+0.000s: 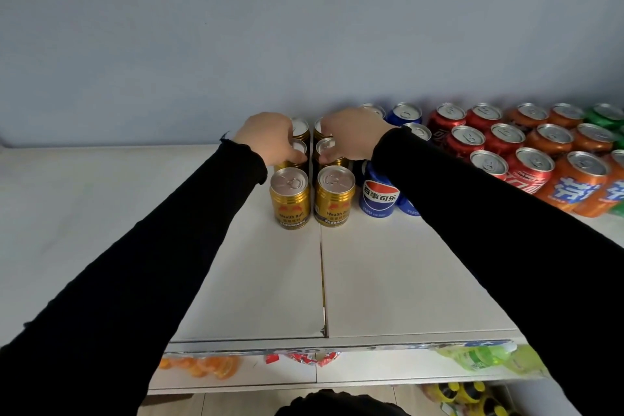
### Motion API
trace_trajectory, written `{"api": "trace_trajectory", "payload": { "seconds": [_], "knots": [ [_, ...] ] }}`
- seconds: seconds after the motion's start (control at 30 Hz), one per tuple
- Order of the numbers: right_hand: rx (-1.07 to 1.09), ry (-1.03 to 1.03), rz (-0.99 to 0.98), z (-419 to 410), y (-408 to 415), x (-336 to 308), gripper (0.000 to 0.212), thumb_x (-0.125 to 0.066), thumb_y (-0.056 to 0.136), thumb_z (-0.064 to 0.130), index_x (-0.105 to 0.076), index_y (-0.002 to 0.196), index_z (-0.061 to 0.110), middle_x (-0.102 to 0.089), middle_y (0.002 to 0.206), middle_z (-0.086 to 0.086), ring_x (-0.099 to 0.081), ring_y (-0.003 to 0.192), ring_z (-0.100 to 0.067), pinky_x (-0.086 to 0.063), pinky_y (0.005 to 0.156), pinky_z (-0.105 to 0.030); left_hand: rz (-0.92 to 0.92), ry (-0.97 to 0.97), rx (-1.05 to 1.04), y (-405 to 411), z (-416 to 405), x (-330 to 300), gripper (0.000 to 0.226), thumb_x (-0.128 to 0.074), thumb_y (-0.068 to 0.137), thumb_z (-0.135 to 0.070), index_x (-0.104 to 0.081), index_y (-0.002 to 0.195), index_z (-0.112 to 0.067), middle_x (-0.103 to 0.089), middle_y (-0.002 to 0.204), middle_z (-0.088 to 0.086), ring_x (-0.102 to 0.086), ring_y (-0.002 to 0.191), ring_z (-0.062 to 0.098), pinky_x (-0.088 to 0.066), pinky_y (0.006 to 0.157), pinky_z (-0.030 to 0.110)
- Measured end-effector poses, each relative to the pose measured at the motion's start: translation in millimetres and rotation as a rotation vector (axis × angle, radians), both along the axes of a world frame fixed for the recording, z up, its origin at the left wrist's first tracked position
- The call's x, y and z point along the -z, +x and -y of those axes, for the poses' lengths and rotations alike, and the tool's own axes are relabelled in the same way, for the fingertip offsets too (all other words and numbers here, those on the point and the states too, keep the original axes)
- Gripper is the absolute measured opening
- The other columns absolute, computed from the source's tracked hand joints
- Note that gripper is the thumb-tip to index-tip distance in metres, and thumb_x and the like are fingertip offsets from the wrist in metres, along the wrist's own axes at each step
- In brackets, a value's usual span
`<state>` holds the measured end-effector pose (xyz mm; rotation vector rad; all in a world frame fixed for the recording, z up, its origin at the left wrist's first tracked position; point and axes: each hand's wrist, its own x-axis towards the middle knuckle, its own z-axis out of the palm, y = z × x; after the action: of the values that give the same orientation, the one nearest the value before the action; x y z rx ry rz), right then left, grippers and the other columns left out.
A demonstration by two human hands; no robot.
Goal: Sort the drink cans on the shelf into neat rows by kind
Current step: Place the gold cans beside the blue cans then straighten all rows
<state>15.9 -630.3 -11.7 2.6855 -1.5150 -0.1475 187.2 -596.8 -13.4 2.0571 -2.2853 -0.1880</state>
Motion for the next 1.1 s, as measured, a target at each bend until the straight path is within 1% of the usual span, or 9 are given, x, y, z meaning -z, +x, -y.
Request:
{"api": "trace_trajectory", "payload": {
  "seconds": [0.23, 0.3, 0.4, 0.5, 0.6, 0.77, 0.87, 1.0, 1.1],
  "knots": [
    [0.007, 0.009, 0.020, -4.6, -3.0, 2.9, 0.044, -0.062, 0.092, 0.047, -0.058, 0.121, 0.015, -0.066, 0.110, -0.008, -0.061, 0.104, -0.028, -0.038, 0.072, -0.033, -0.034, -0.002, -0.026, -0.8, -3.3, 1.2, 0.056, -0.071, 0.088, -0.050, -0.060, 0.125, -0.009, -0.065, 0.120, 0.012, -0.060, 0.108, 0.031, -0.039, 0.079, 0.033],
    [0.023, -0.017, 0.035, -10.5, -5.4, -1.1, 0.047, -0.058, 0.093, 0.053, -0.059, 0.124, 0.017, -0.066, 0.114, -0.007, -0.061, 0.107, -0.028, -0.045, 0.078, -0.036, -0.090, -0.033, -0.041, 2.5, -9.8, 0.5, 0.069, -0.070, 0.087, -0.053, -0.049, 0.137, -0.010, -0.060, 0.129, 0.012, -0.057, 0.115, 0.032, -0.039, 0.083, 0.033],
    [-0.012, -0.166, 0.046, -25.2, -15.2, -9.0, 0.054, -0.048, 0.092, 0.064, -0.060, 0.128, 0.025, -0.065, 0.120, -0.005, -0.057, 0.114, -0.029, -0.043, 0.094, -0.043, -0.131, -0.113, -0.005, 11.4, -28.2, -1.2, 0.068, -0.071, 0.084, -0.056, -0.053, 0.133, -0.013, -0.058, 0.126, 0.010, -0.057, 0.112, 0.027, -0.040, 0.085, 0.034],
    [-0.153, -0.087, 0.059, -47.7, -21.9, -8.8, 0.051, -0.051, 0.084, 0.071, -0.061, 0.116, 0.033, -0.058, 0.103, 0.005, -0.054, 0.101, -0.022, -0.039, 0.076, -0.034, -0.110, -0.025, 0.048, 15.8, -47.7, 1.4, 0.062, -0.072, 0.079, -0.062, -0.060, 0.122, -0.020, -0.062, 0.117, 0.002, -0.057, 0.102, 0.022, -0.045, 0.082, 0.036],
    [-0.217, -0.055, -0.010, -62.7, -20.6, 0.9, 0.041, -0.064, 0.079, 0.063, -0.058, 0.104, 0.032, -0.044, 0.096, 0.008, -0.044, 0.088, -0.016, -0.025, 0.060, -0.026, -0.075, 0.037, 0.090, 12.3, -56.4, 7.3, 0.060, -0.073, 0.076, -0.064, -0.063, 0.118, -0.021, -0.065, 0.111, 0.000, -0.060, 0.100, 0.022, -0.047, 0.079, 0.036],
    [-0.175, -0.128, -0.038, -64.8, -17.9, 6.8, 0.050, -0.063, 0.084, 0.060, -0.062, 0.122, 0.028, -0.055, 0.116, -0.002, -0.045, 0.099, -0.020, -0.032, 0.073, -0.033, -0.071, 0.025, 0.123, 7.6, -58.4, 4.2, 0.048, -0.073, 0.080, -0.057, -0.068, 0.111, -0.020, -0.067, 0.104, 0.003, -0.061, 0.096, 0.024, -0.050, 0.078, 0.038],
    [-0.124, -0.133, -0.011, -70.0, -17.3, 11.3, 0.053, -0.062, 0.085, 0.059, -0.059, 0.127, 0.028, -0.055, 0.118, -0.003, -0.040, 0.094, -0.018, -0.034, 0.074, -0.033, -0.074, 0.009, 0.131, 7.0, -60.7, 3.8, 0.048, -0.073, 0.082, -0.054, -0.068, 0.113, -0.018, -0.067, 0.105, 0.005, -0.061, 0.096, 0.025, -0.049, 0.077, 0.037],
    [-0.064, -0.150, 0.141, -84.9, -29.7, 14.4, 0.062, -0.063, 0.085, 0.059, -0.052, 0.139, 0.031, -0.054, 0.131, 0.002, -0.048, 0.118, -0.022, -0.037, 0.093, -0.038, -0.112, -0.082, 0.156, -1.4, -67.6, 8.8, 0.052, -0.070, 0.084, -0.056, -0.065, 0.119, -0.018, -0.066, 0.112, 0.003, -0.059, 0.097, 0.021, -0.047, 0.077, 0.037],
    [-0.005, -0.196, 0.271, -90.6, -62.4, 5.6, 0.051, -0.060, 0.091, 0.055, -0.058, 0.135, 0.030, -0.059, 0.130, 0.002, -0.052, 0.119, -0.022, -0.039, 0.097, -0.039, -0.190, -0.190, 0.211, -23.7, -71.9, 6.5, 0.058, -0.065, 0.086, -0.060, -0.059, 0.131, -0.024, -0.062, 0.123, -0.001, -0.057, 0.109, 0.019, -0.044, 0.084, 0.033]
  ]
}}
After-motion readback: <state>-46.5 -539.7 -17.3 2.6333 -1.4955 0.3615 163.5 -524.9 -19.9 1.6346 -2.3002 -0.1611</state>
